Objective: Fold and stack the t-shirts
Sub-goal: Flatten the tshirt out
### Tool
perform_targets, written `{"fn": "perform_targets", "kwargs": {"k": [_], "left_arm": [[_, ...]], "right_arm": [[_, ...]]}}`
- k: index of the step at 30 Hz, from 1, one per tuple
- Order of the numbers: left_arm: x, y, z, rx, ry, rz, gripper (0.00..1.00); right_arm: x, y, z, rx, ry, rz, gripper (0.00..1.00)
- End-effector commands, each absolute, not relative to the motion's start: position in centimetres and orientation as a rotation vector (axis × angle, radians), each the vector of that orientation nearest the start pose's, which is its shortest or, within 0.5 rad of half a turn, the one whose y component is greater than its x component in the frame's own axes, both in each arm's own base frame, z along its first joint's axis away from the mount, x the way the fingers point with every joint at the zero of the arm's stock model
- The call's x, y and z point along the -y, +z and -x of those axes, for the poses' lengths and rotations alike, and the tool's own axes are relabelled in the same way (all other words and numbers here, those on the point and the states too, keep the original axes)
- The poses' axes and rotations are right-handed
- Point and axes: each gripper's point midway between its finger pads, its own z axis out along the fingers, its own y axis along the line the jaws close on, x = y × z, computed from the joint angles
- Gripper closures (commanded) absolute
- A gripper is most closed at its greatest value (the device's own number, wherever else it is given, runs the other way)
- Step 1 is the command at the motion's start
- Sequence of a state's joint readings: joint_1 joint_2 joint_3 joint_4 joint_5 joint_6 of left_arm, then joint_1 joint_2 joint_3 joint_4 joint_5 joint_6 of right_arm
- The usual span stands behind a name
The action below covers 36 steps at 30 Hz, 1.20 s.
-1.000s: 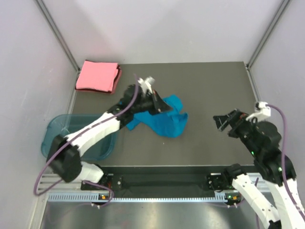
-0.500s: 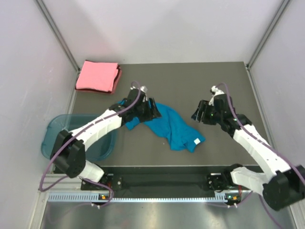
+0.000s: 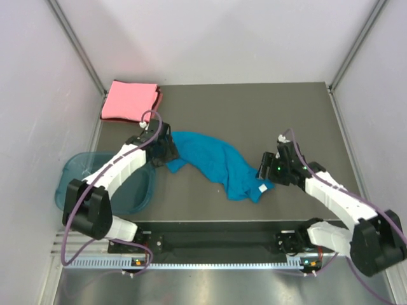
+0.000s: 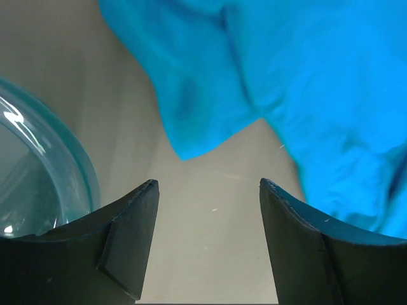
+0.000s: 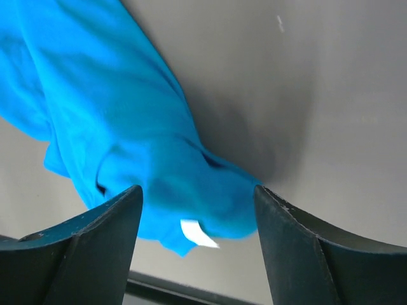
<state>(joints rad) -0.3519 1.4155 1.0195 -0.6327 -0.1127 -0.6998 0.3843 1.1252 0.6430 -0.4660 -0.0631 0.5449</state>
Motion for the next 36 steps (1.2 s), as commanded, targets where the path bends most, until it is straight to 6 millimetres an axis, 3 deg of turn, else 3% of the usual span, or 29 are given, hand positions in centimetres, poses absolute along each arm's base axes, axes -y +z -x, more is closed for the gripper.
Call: {"fn": "perform_targets", "kwargs": {"k": [1, 7, 11, 13, 16, 18, 20, 21, 22, 24, 25, 26, 27, 28, 30, 31, 32, 33, 34, 35, 36], "left_arm": [[12.2, 8.6, -29.4, -2.620, -0.222, 0.455, 0.30], [12.8, 5.3, -29.6, -2.664, -0.162, 0.438, 0.32], [12.2, 3.4, -30.2, -2.689, -0.051, 0.448, 0.35], [12.4, 3.4, -31.2, -2.672, -0.055, 0.445, 0.39], [13.1, 3.7, -32.9, -2.645, -0.076, 0.436, 0.78], [14.2, 4.0, -33.5, -2.655, -0.132, 0.417, 0.96], [15.6, 6.0, -35.1, -2.623, -0.221, 0.374, 1.00], [16.6, 7.1, -35.5, -2.615, -0.284, 0.349, 1.00], [17.1, 8.0, -35.9, -2.602, -0.310, 0.334, 1.00], [18.0, 11.7, -37.0, -2.553, -0.373, 0.285, 1.00], [18.1, 13.1, -37.3, -2.533, -0.382, 0.273, 1.00], [18.0, 16.0, -37.6, -2.488, -0.388, 0.244, 1.00], [17.8, 17.4, -37.7, -2.464, -0.385, 0.227, 1.00], [17.1, 18.8, -38.0, -2.428, -0.342, 0.227, 1.00], [15.6, 22.5, -37.9, -2.345, -0.282, 0.203, 1.00], [14.7, 23.6, -38.1, -2.304, -0.235, 0.209, 1.00], [14.2, 25.3, -37.9, -2.261, -0.232, 0.193, 1.00], [14.0, 27.4, -38.3, -2.213, -0.241, 0.193, 1.00], [13.9, 28.4, -38.6, -2.186, -0.240, 0.196, 1.00], [14.0, 29.4, -39.2, -2.167, -0.250, 0.189, 1.00], [14.2, 32.1, -39.9, -2.113, -0.277, 0.188, 1.00]], "right_arm": [[-13.2, 7.4, -22.2, -2.527, 0.513, -0.329, 0.29], [-13.2, 6.0, -22.3, -2.450, 0.572, -0.458, 0.33], [-13.9, 6.2, -22.8, -2.416, 0.629, -0.513, 0.35], [-13.5, 6.6, -23.2, -2.402, 0.600, -0.545, 0.35], [-12.5, 6.9, -24.3, -2.358, 0.522, -0.593, 0.35], [-11.3, 6.4, -25.0, -2.335, 0.446, -0.639, 0.51], [-9.9, 6.8, -26.1, -2.291, 0.381, -0.686, 0.68], [-9.4, 7.2, -26.6, -2.276, 0.363, -0.692, 0.89], [-8.6, 9.1, -27.7, -2.231, 0.333, -0.677, 1.00], [-5.4, 11.2, -28.0, -2.184, 0.201, -0.726, 1.00], [-4.5, 14.3, -29.0, -2.128, 0.174, -0.703, 1.00], [-3.0, 15.9, -29.2, -2.092, 0.133, -0.723, 1.00], [-1.9, 16.9, -28.6, -2.095, 0.085, -0.729, 1.00], [-1.1, 20.0, -29.1, -2.041, 0.059, -0.709, 1.00], [-0.4, 22.4, -29.5, -2.014, 0.038, -0.661, 1.00], [-0.5, 24.8, -30.1, -1.987, 0.044, -0.584, 1.00], [-0.3, 26.0, -30.5, -1.967, 0.040, -0.564, 1.00], [-0.1, 26.7, -31.3, -1.964, 0.030, -0.552, 1.00], [-0.1, 29.5, -32.4, -1.908, 0.050, -0.515, 1.00], [0.6, 30.6, -33.2, -1.887, 0.048, -0.522, 1.00], [0.2, 32.5, -34.9, -1.871, 0.086, -0.496, 1.00]]}}
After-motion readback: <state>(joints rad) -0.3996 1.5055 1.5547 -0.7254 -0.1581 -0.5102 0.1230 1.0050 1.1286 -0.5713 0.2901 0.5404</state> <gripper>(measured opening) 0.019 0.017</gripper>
